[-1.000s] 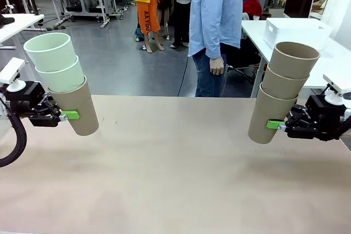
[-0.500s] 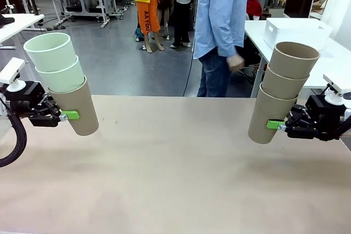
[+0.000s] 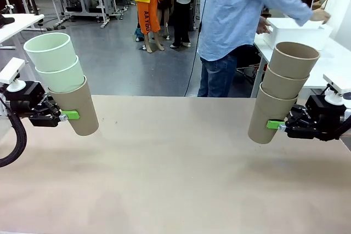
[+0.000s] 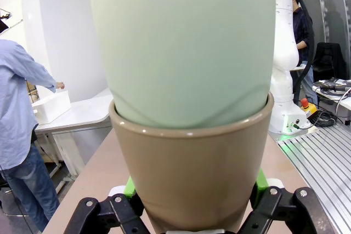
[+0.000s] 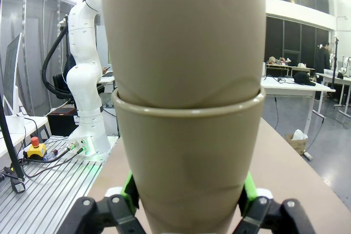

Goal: Stack the cups and store them in the basket.
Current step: Place the stack of Reusable plastic cups into the Pantry Basket.

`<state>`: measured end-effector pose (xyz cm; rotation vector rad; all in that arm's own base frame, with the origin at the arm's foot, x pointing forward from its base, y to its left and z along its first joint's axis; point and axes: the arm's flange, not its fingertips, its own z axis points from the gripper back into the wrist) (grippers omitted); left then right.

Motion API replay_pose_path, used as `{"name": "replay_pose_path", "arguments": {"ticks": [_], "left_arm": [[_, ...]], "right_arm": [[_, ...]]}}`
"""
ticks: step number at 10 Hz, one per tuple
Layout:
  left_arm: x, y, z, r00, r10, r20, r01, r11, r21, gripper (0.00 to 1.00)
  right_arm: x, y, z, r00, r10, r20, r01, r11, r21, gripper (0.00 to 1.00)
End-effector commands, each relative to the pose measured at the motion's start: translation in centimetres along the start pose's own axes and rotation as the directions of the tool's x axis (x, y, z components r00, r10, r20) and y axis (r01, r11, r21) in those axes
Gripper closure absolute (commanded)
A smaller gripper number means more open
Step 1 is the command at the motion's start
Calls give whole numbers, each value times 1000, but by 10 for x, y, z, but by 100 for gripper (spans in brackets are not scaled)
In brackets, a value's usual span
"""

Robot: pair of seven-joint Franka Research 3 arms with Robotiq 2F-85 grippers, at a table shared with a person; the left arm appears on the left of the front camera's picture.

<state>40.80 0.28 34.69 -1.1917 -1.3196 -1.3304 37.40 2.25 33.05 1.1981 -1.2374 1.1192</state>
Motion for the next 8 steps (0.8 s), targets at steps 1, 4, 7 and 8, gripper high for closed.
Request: {"name": "replay_pose_path", "arguments": {"ticks": [1,4,7,8], "left_arm": [[4,-1,-1,1000,-11,7,11,1000,-4,14],[4,-1,-1,1000,-11,7,11,1000,-4,14],[4,-1,-1,1000,-11,7,11,1000,-4,14],[4,-1,-1,1000,-11,7,11,1000,-4,14]], "right_arm": [[4,0,0,1000,9,3,-9,1000,1,15],[4,0,0,1000,9,3,-9,1000,1,15],[4,0,0,1000,9,3,-9,1000,1,15],[4,0,0,1000,9,3,-9,1000,1,15]]}}
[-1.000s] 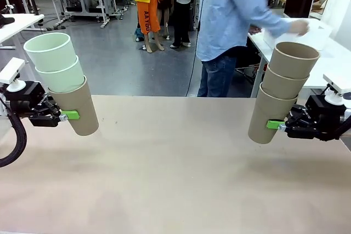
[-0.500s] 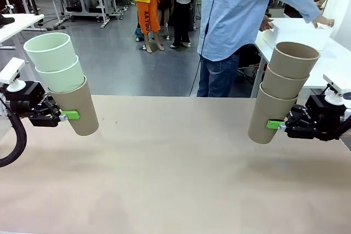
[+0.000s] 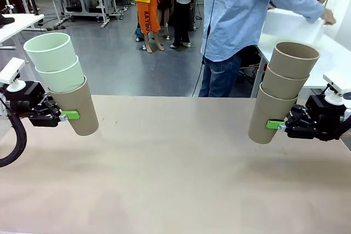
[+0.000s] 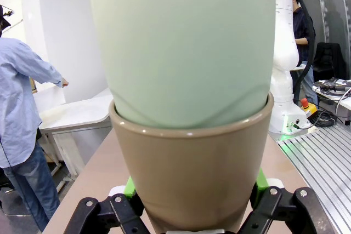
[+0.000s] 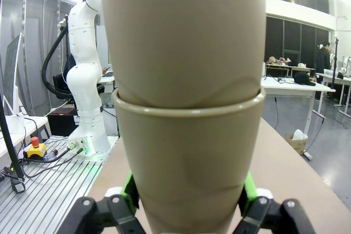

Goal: Stack the cups and store them in the basket.
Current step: Place the stack of Reusable plastic cups into the Pantry Basket.

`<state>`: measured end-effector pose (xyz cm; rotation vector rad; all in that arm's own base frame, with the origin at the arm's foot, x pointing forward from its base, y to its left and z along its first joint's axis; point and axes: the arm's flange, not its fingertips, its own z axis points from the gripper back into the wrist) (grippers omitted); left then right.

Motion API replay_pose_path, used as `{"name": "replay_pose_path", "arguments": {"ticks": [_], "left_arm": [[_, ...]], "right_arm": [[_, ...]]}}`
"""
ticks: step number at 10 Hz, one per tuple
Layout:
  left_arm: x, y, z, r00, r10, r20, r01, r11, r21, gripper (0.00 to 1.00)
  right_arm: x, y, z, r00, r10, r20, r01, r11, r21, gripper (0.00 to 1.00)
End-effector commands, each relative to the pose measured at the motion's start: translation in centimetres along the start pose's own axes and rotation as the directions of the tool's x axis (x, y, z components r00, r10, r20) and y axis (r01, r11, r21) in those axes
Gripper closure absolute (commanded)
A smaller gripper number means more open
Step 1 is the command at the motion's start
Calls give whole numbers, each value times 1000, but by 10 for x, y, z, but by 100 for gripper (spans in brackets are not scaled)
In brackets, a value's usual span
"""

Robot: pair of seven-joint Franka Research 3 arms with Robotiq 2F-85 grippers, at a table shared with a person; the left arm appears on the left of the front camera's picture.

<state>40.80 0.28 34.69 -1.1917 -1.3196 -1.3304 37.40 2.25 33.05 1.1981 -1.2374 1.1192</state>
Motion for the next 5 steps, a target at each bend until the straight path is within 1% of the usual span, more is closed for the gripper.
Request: {"name": "replay_pose_path", "arguments": {"ticks": [1,5], "left_arm": [[4,-1,-1,1000,-11,7,11,1000,-4,14],[4,-1,-1,1000,-11,7,11,1000,-4,14]], "right_arm": [[4,0,0,1000,9,3,-9,1000,1,15],[4,0,0,1000,9,3,-9,1000,1,15]]}}
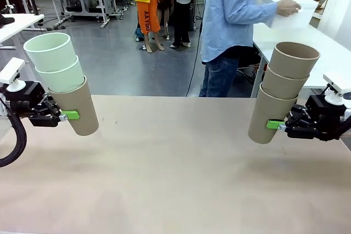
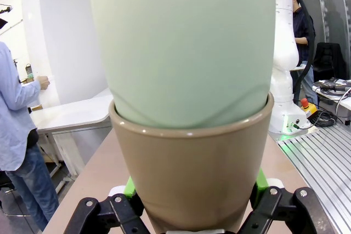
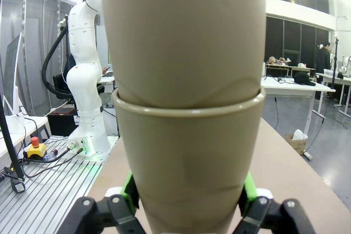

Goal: Stack the cups and store them in the basket.
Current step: Place the stack of Reusable plastic cups into the Pantry Basket.

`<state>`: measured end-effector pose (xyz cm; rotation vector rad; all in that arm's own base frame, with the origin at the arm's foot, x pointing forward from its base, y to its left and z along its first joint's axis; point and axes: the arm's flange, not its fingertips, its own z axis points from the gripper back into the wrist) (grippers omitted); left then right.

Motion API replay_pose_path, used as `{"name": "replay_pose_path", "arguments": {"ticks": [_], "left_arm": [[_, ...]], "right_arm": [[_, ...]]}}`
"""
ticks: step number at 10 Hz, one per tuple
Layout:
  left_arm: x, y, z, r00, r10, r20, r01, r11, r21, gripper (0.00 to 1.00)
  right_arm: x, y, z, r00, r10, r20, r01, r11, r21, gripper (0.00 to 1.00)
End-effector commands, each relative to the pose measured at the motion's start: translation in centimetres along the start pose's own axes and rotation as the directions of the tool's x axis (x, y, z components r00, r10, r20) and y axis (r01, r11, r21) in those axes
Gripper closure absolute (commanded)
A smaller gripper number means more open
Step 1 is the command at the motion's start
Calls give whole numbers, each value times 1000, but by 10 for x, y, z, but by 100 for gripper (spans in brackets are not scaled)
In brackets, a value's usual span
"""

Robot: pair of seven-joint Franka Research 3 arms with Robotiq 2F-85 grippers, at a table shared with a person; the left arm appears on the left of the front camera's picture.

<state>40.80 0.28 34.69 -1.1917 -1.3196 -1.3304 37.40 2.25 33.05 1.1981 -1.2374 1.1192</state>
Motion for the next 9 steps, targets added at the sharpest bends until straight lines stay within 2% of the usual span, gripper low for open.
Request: {"name": "replay_pose_path", "arguments": {"ticks": [1,9], "left_arm": [[4,-1,-1,1000,-11,7,11,1000,-4,14],[4,-1,-1,1000,-11,7,11,1000,-4,14]], "right_arm": [[4,0,0,1000,9,3,-9,1000,1,15],[4,0,0,1000,9,3,-9,1000,1,15]]}}
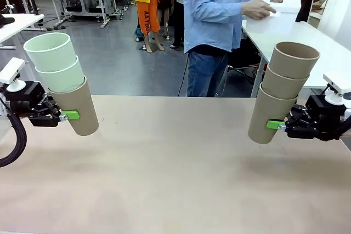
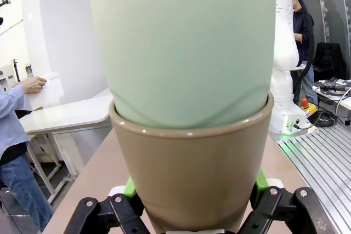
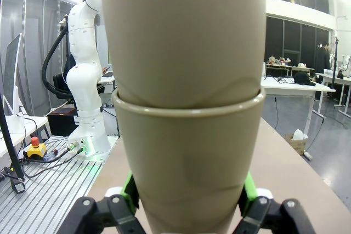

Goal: Stack the cups and store them in the basket.
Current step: Place the stack of Reusable plastic cups into the Pantry Basket.

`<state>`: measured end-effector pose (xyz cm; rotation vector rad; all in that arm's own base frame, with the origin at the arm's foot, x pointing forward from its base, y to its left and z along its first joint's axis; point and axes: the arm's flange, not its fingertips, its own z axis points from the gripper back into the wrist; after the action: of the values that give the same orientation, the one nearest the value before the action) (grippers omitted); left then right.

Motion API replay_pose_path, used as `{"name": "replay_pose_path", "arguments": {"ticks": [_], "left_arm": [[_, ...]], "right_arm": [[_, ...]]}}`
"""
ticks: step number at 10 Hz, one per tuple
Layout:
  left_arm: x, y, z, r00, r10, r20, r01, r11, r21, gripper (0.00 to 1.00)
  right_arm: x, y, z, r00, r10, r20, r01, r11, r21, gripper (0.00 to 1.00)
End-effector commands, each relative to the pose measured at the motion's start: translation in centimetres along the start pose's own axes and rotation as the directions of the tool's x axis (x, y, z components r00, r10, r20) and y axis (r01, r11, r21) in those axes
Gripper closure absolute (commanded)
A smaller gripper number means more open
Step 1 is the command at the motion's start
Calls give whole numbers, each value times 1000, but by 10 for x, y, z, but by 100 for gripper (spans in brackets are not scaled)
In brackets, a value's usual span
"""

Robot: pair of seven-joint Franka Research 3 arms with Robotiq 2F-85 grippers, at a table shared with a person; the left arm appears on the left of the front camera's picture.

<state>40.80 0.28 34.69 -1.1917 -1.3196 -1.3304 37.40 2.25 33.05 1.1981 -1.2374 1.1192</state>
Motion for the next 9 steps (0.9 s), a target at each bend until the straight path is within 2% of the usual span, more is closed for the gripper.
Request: {"name": "replay_pose_path", "arguments": {"ticks": [1,9], "left_arm": [[4,-1,-1,1000,-11,7,11,1000,-4,14],[4,-1,-1,1000,-11,7,11,1000,-4,14]], "right_arm": [[4,0,0,1000,9,3,-9,1000,1,15],[4,0,0,1000,9,3,-9,1000,1,15]]}}
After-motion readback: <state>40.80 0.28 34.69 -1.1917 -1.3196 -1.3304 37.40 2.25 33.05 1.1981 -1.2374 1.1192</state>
